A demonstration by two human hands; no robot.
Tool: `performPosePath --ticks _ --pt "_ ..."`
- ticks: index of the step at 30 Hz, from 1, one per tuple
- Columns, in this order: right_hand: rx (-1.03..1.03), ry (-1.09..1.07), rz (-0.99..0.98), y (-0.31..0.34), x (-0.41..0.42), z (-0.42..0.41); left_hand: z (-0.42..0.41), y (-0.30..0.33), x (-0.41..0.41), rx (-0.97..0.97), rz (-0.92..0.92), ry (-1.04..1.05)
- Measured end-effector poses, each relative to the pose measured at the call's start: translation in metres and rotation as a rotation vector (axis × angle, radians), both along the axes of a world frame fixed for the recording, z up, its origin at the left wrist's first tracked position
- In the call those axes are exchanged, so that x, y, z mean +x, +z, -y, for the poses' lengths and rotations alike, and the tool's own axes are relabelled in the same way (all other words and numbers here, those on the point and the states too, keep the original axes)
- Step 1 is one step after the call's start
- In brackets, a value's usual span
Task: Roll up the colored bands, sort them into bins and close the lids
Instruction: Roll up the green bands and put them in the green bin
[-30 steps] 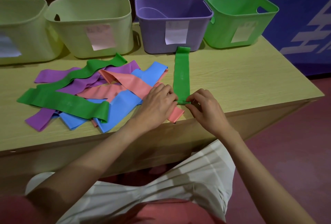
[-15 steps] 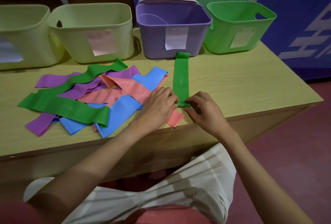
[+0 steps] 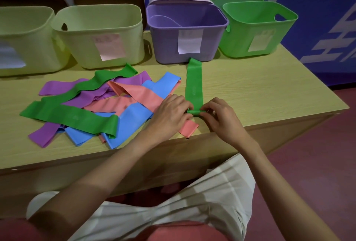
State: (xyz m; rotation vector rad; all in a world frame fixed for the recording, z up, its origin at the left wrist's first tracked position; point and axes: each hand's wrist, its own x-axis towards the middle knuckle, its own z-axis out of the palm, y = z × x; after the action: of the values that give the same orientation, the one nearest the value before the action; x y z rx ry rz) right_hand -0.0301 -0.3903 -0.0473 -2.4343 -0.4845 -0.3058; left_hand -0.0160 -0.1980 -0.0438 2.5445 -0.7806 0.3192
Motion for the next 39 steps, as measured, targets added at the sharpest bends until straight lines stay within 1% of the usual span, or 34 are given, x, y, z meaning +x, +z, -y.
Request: performPosePath --ticks 6,8,11,14,16,18,23,27,31,34,36,39 --pt "0.190 0.023 -0.042 0.009 -0.002 -0.003 -0.002 0.011 0.001 -0.107 -0.009 0.027" --pt "0.246 0.027 -0.026 0.012 0.000 -0.004 -0.002 0.015 0.002 -0.152 -0.028 0.030" --pt "0.407 -0.004 -0.042 0.021 0.004 -0.007 -0.002 0.024 0.003 -0.320 -0.058 0.028" --pt "0.546 -0.016 -0.056 0.036 0.013 -0.013 -0.001 0.038 0.009 -0.469 0.027 0.037" --pt "0.602 -0.012 -0.009 0.048 0.021 -0.016 0.000 0.050 0.018 -0.546 0.079 0.051" --pt "0.619 -0.009 0.066 0.062 0.033 -0.019 0.001 0.063 0.030 -0.610 0.089 0.070" --pt "0.766 0.046 0.142 0.094 0.065 -0.025 0.006 0.096 0.066 -0.784 0.015 0.089" --pt "0.820 0.091 0.182 0.118 0.091 -0.032 0.001 0.122 0.087 -0.778 0.062 0.047" --pt "0.864 0.133 0.209 0.143 0.112 -0.039 -0.007 0.145 0.102 -0.799 0.178 0.024" --pt "0.888 0.162 0.239 0.155 0.124 -0.046 -0.014 0.158 0.111 -0.760 0.247 -0.001" --pt "0.872 0.182 0.254 0.159 0.133 -0.050 -0.018 0.163 0.118 -0.753 0.268 0.024" --pt "0.838 0.229 0.260 0.160 0.146 -0.058 -0.022 0.165 0.125 -0.802 0.270 0.087"
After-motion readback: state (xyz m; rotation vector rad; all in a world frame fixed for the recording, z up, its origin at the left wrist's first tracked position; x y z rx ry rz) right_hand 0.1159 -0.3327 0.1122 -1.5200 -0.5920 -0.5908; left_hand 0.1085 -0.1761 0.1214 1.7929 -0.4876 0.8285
